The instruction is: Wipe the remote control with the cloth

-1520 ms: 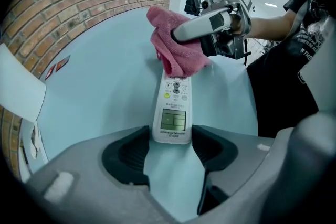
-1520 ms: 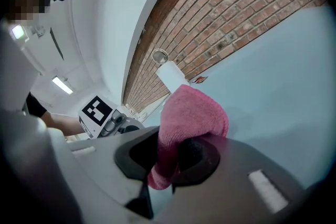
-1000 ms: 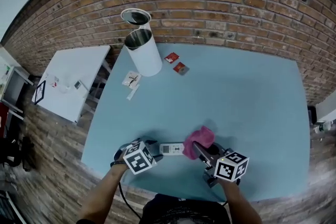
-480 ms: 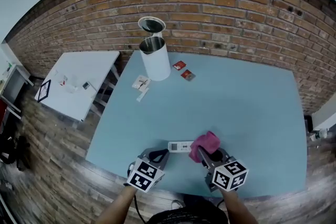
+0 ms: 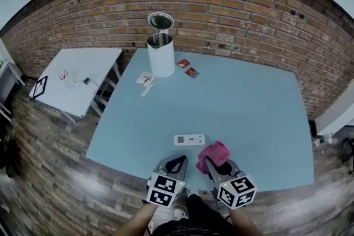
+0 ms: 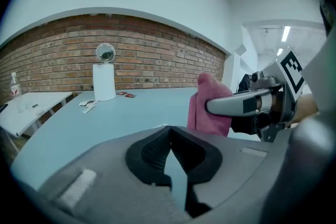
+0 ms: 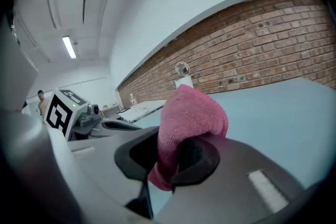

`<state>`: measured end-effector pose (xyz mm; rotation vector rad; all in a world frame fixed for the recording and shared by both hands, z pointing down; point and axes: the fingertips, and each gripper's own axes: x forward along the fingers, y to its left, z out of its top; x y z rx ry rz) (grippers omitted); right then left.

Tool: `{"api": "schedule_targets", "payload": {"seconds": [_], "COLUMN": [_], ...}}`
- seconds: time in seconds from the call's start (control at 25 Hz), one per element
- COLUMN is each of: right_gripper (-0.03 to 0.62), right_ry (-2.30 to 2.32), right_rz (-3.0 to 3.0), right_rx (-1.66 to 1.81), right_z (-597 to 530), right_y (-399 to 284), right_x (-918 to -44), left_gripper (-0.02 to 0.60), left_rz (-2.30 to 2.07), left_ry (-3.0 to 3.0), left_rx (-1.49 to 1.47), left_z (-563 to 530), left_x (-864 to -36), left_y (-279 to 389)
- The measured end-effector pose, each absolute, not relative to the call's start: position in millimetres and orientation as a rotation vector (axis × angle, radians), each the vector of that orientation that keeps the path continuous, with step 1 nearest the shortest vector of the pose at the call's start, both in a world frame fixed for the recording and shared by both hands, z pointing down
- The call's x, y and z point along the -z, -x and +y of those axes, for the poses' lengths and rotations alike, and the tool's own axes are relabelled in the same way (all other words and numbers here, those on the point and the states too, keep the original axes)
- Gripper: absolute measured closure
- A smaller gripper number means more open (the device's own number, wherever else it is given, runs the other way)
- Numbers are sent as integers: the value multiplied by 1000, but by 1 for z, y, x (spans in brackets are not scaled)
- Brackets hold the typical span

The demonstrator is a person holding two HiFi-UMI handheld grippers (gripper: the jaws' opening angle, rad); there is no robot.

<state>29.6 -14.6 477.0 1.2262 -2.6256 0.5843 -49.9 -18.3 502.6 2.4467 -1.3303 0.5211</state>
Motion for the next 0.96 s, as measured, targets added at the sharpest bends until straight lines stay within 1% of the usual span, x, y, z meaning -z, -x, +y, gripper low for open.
{"api": "schedule_targets", "payload": {"seconds": [0.12, 0.4, 0.96], "right_gripper": [533, 533, 533], "right_ry": [-1249, -1275, -1277], "right_rz": [-2605, -2573, -2570], "right_rx": [-551, -481, -434], "right_z": [4, 31, 40], "right_y": [-30, -30, -27], "right_x": [-476, -474, -463], "left_gripper": [581, 581, 583], "left_rz": [-1336, -1363, -1365], "left_ry": [-2446, -2465, -2499], "left_rx": [-455, -423, -413], "left_z": [-5, 19, 28], "left_x": [-493, -485, -473], "left_y": [41, 32, 24]}}
